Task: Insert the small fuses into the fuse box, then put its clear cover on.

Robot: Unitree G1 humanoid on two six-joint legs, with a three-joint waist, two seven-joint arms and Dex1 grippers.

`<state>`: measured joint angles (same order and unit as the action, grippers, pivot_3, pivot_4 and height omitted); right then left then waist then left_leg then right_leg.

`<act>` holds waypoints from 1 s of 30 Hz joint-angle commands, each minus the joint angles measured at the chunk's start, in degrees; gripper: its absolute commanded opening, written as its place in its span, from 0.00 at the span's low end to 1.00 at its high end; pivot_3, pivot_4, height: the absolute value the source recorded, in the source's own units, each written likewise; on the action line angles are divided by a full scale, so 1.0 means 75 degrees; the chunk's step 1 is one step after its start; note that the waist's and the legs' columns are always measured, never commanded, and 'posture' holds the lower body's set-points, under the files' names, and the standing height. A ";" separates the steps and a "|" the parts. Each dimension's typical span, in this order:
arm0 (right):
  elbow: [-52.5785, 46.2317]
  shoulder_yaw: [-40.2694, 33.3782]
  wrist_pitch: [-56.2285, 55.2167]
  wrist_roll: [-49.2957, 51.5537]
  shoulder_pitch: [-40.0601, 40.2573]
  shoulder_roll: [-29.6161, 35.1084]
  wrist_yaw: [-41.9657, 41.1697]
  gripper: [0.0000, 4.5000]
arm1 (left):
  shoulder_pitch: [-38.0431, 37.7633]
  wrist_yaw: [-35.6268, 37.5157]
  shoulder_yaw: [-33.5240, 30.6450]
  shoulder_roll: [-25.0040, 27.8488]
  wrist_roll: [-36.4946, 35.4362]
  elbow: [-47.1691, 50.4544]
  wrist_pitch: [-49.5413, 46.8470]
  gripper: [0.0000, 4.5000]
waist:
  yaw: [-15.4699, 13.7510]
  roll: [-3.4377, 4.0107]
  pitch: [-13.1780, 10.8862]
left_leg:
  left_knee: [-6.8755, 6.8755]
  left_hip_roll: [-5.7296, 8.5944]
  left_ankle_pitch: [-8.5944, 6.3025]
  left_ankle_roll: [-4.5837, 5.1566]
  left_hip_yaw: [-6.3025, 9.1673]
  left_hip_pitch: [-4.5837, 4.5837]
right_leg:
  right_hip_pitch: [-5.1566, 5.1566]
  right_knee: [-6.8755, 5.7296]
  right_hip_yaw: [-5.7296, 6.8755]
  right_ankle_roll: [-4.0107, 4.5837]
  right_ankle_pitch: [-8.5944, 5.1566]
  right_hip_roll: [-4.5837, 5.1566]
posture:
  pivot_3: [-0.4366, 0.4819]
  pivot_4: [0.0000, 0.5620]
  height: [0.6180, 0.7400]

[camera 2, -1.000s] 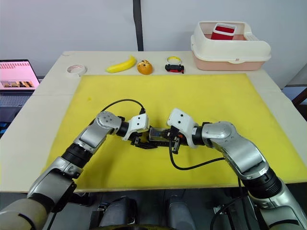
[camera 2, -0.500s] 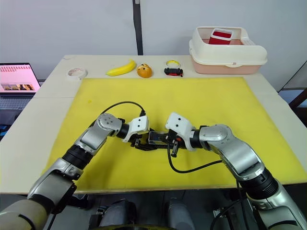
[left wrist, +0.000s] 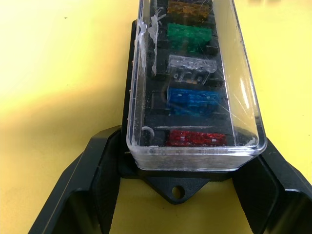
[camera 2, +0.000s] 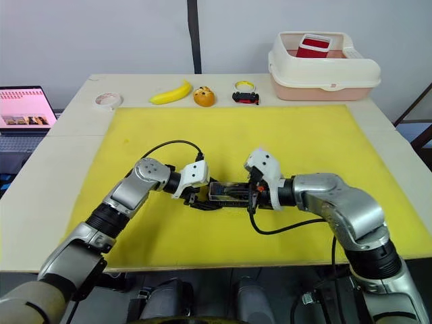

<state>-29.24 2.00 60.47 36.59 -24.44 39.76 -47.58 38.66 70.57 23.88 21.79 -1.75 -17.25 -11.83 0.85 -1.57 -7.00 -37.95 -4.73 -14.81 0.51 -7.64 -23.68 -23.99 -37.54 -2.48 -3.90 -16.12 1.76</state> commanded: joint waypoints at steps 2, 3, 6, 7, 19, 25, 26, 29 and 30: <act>-0.0552 -0.0769 0.0091 0.0487 -0.0052 0.0536 -0.0050 0.01 | 0.0033 0.0005 -0.0120 0.0044 -0.0067 0.0176 0.0091 0.70 | -0.0003 0.0000 0.0000 | 0.0000 0.0000 0.0000 0.0000 0.0001 -0.0020 | -0.0017 0.0000 0.0001 0.0000 0.0000 -0.0001 | 0.48 0.27 0.99; -0.0583 -0.0856 0.0074 0.0505 0.0002 0.0693 -0.0067 0.01 | 0.0051 0.0020 -0.0142 0.0044 -0.0101 0.0183 0.0073 0.70 | -0.0003 0.0000 0.0000 | 0.0000 0.0000 0.0000 0.0000 0.0001 -0.0033 | -0.0029 0.0000 0.0001 0.0000 0.0000 -0.0001 | 0.48 0.27 0.99; -0.0620 -0.1087 0.0012 0.0562 0.0211 0.1085 -0.0114 0.00 | 0.0086 0.0082 -0.0165 0.0075 -0.0135 0.0204 0.0085 0.76 | -0.0006 0.0000 0.0000 | -0.0005 0.0002 0.0001 0.0001 0.0003 -0.0069 | -0.0063 0.0000 0.0001 -0.0001 0.0001 -0.0002 | 0.48 0.27 0.99; -0.0628 -0.1144 -0.0033 0.0565 0.0293 0.1191 -0.0135 0.00 | 0.0087 0.0103 -0.0174 0.0083 -0.0147 0.0214 0.0086 0.84 | -0.0002 -0.0001 -0.0001 | -0.0005 0.0003 0.0001 0.0001 0.0003 -0.0070 | -0.0064 0.0000 0.0001 -0.0001 0.0001 -0.0002 | 0.48 0.27 0.99; -0.0499 -0.1667 -0.0940 0.0153 0.1236 0.2586 -0.0630 0.00 | 0.0018 0.0482 -0.0580 0.0489 -0.0625 0.0717 -0.0080 0.99 | 0.0004 0.0007 -0.0060 | -0.0006 0.0005 0.0001 0.0001 0.0008 -0.0083 | -0.0075 0.0000 0.0001 -0.0002 0.0001 -0.0010 | 0.48 0.27 0.99; -0.0322 -0.2176 -0.1593 -0.0100 0.1762 0.3426 -0.1336 0.00 | -0.0205 0.1008 -0.1043 0.1486 -0.1064 0.1362 -0.0399 0.99 | -0.0003 0.0027 -0.0117 | -0.0007 0.0003 0.0002 0.0001 0.0009 -0.0083 | -0.0078 0.0000 0.0001 -0.0003 0.0001 -0.0014 | 0.48 0.27 0.99; -0.0184 -0.2443 -0.1816 -0.0232 0.1926 0.3672 -0.1614 0.00 | -0.0162 0.1267 -0.1312 0.1882 -0.1295 0.1499 -0.0639 0.99 | -0.0004 0.0027 -0.0124 | -0.0007 0.0003 0.0002 0.0001 0.0009 -0.0083 | -0.0078 0.0000 0.0001 -0.0003 0.0001 -0.0015 | 0.48 0.27 0.99; 0.0164 -0.3087 -0.2239 -0.0466 0.2334 0.4178 -0.2231 0.27 | 0.0041 0.1723 -0.1808 0.2655 -0.1885 0.1686 -0.1323 1.00 | 0.0015 0.0026 -0.0174 | -0.0008 0.0001 0.0002 -0.0001 0.0007 -0.0087 | -0.0084 0.0000 0.0001 -0.0004 0.0001 -0.0016 | 0.48 0.27 0.99; 0.0245 -0.3240 -0.2328 -0.0480 0.2433 0.4270 -0.2402 0.41 | 0.0108 0.1787 -0.1875 0.2788 -0.1988 0.1697 -0.1457 1.00 | 0.0004 0.0026 -0.0174 | -0.0008 0.0001 0.0003 -0.0001 0.0007 -0.0086 | -0.0084 0.0000 0.0002 -0.0004 0.0002 -0.0016 | 0.48 0.27 0.99</act>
<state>-27.32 -19.08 45.12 33.40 -6.29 70.63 -63.24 37.90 82.53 11.84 42.35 -13.84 -7.03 -21.15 0.88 -1.37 -8.31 -38.02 -4.72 -14.79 0.50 -7.59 -24.32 -24.61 -37.55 -2.46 -3.94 -16.10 1.64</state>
